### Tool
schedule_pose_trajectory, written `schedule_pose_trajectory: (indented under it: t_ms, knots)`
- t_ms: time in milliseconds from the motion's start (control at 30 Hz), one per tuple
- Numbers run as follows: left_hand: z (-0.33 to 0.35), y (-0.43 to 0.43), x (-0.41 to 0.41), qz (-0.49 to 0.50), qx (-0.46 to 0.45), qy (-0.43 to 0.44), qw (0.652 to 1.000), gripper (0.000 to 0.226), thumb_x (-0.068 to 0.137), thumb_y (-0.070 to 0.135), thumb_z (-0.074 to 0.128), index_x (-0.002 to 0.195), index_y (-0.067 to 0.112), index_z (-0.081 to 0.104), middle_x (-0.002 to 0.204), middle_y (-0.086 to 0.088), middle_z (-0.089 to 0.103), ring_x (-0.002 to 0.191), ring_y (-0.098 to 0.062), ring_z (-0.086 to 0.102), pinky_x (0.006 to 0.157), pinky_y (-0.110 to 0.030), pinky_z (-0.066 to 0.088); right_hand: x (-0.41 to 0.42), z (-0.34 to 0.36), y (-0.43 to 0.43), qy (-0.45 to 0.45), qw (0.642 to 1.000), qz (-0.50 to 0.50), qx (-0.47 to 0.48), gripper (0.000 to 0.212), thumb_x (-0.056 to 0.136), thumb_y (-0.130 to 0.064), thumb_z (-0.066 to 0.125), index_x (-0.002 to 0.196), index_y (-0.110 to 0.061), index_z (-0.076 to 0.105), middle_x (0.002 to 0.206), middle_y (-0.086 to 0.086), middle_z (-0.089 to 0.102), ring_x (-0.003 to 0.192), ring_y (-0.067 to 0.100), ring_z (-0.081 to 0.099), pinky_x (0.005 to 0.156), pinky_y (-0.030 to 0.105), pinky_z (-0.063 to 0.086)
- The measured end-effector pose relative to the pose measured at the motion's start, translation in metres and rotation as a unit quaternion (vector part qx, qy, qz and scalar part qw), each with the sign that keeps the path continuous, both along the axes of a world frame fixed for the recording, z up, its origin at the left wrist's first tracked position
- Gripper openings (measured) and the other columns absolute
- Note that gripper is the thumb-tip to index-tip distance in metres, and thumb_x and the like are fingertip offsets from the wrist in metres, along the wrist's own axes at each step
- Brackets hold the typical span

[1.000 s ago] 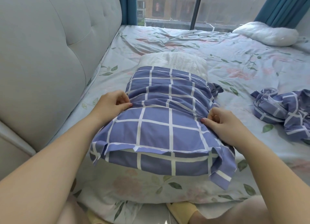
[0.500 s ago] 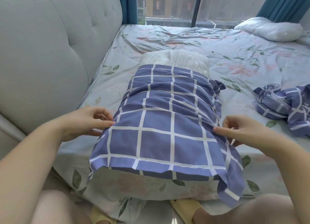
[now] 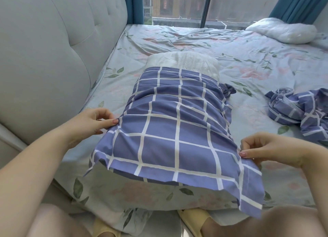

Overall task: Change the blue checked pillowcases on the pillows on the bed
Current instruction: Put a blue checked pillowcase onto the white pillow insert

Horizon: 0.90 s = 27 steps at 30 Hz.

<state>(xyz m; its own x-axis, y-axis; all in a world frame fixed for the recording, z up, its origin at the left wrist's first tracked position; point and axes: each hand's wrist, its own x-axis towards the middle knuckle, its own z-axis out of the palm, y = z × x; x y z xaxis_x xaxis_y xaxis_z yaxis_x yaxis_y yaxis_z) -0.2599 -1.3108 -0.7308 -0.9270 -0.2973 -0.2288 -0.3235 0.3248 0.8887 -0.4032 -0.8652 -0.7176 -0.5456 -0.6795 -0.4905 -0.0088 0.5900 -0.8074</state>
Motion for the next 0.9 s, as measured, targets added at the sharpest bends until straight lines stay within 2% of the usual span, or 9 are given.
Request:
schedule_pose_trajectory:
  t_ms: [100, 267, 400, 467, 533, 600, 700, 800, 900]
  knots:
    - [0.001, 0.011, -0.006, 0.025, -0.035, 0.049, 0.998, 0.018, 0.090, 0.023, 0.068, 0.084, 0.007, 0.062, 0.065, 0.007, 0.063, 0.061, -0.007, 0.054, 0.062, -0.023, 0.040, -0.005, -0.002, -0.001, 0.006, 1.000, -0.017, -0.001, 0.035, 0.078, -0.033, 0.080, 0.066, -0.007, 0.059, 0.068, 0.014, 0.051, 0.058, 0.016, 0.048, 0.055, 0.023, 0.044]
    - [0.001, 0.022, -0.017, 0.047, -0.037, 0.096, 0.994, 0.017, 0.090, 0.021, 0.069, 0.085, 0.007, 0.062, 0.083, -0.009, 0.065, 0.078, -0.020, 0.056, 0.075, -0.033, 0.044, -0.007, -0.002, -0.011, 0.097, 0.995, -0.017, 0.031, 0.023, 0.089, -0.021, 0.065, 0.074, -0.004, 0.060, 0.062, 0.003, 0.056, 0.057, 0.013, 0.049, 0.058, 0.024, 0.041]
    - [-0.002, 0.015, -0.007, -0.017, 0.016, -0.100, 0.995, 0.043, 0.088, 0.048, 0.065, 0.109, 0.010, 0.064, 0.111, -0.017, 0.069, 0.095, -0.025, 0.063, 0.085, -0.039, 0.049, -0.008, -0.006, -0.012, 0.107, 0.993, -0.020, 0.052, 0.026, 0.095, -0.016, 0.061, 0.069, -0.012, 0.061, 0.062, 0.002, 0.054, 0.059, 0.013, 0.049, 0.060, 0.027, 0.044]
    - [-0.003, 0.005, 0.002, -0.034, 0.078, -0.205, 0.975, 0.067, 0.079, 0.072, 0.060, 0.122, 0.021, 0.064, 0.120, -0.009, 0.069, 0.111, -0.031, 0.065, 0.099, -0.048, 0.049, -0.008, -0.007, -0.011, 0.066, 0.996, -0.022, 0.060, 0.031, 0.096, -0.016, 0.060, 0.065, -0.018, 0.062, 0.065, 0.002, 0.055, 0.061, 0.013, 0.051, 0.061, 0.027, 0.047]
    - [-0.002, -0.006, 0.008, -0.040, 0.150, -0.237, 0.959, 0.084, 0.071, 0.080, 0.060, 0.129, 0.020, 0.061, 0.127, -0.011, 0.067, 0.121, -0.037, 0.060, 0.104, -0.055, 0.046, -0.007, -0.006, -0.007, 0.004, 0.999, -0.031, 0.045, 0.027, 0.093, -0.015, 0.062, 0.067, -0.019, 0.063, 0.072, 0.004, 0.059, 0.063, 0.012, 0.053, 0.061, 0.027, 0.049]
    - [0.001, -0.012, 0.014, -0.054, 0.194, -0.237, 0.950, 0.095, 0.053, 0.070, 0.082, 0.127, 0.014, 0.064, 0.126, -0.015, 0.066, 0.117, -0.036, 0.062, 0.091, -0.049, 0.056, -0.008, -0.005, -0.002, -0.073, 0.996, -0.048, 0.023, 0.007, 0.085, -0.013, 0.071, 0.087, -0.010, 0.065, 0.088, 0.013, 0.068, 0.072, 0.019, 0.059, 0.066, 0.033, 0.053]
    - [0.004, -0.015, 0.024, -0.088, 0.231, -0.246, 0.937, 0.095, 0.027, 0.040, 0.102, 0.111, 0.005, 0.073, 0.116, -0.020, 0.070, 0.087, -0.028, 0.072, 0.059, -0.035, 0.061, -0.014, -0.014, 0.011, -0.163, 0.986, -0.027, 0.024, 0.051, 0.076, -0.006, 0.081, 0.120, -0.002, 0.055, 0.112, 0.039, 0.060, 0.093, 0.037, 0.059, 0.085, 0.047, 0.050]
    - [0.001, -0.020, 0.027, -0.093, 0.225, -0.239, 0.940, 0.080, 0.027, 0.029, 0.103, 0.097, 0.000, 0.077, 0.098, -0.020, 0.072, 0.071, -0.024, 0.072, 0.053, -0.031, 0.059, -0.013, -0.015, 0.010, -0.161, 0.986, -0.001, 0.033, 0.060, 0.072, 0.003, 0.082, 0.124, 0.001, 0.052, 0.097, 0.037, 0.062, 0.085, 0.034, 0.063, 0.077, 0.042, 0.054]
    - [-0.003, -0.021, 0.022, -0.037, 0.211, -0.212, 0.953, 0.083, 0.019, 0.031, 0.102, 0.093, 0.002, 0.078, 0.088, -0.012, 0.074, 0.064, -0.017, 0.070, 0.051, -0.026, 0.056, -0.009, -0.010, 0.000, -0.115, 0.992, -0.028, 0.034, 0.045, 0.077, 0.016, 0.069, 0.117, 0.007, 0.051, 0.078, 0.024, 0.063, 0.064, 0.024, 0.064, 0.060, 0.029, 0.054]
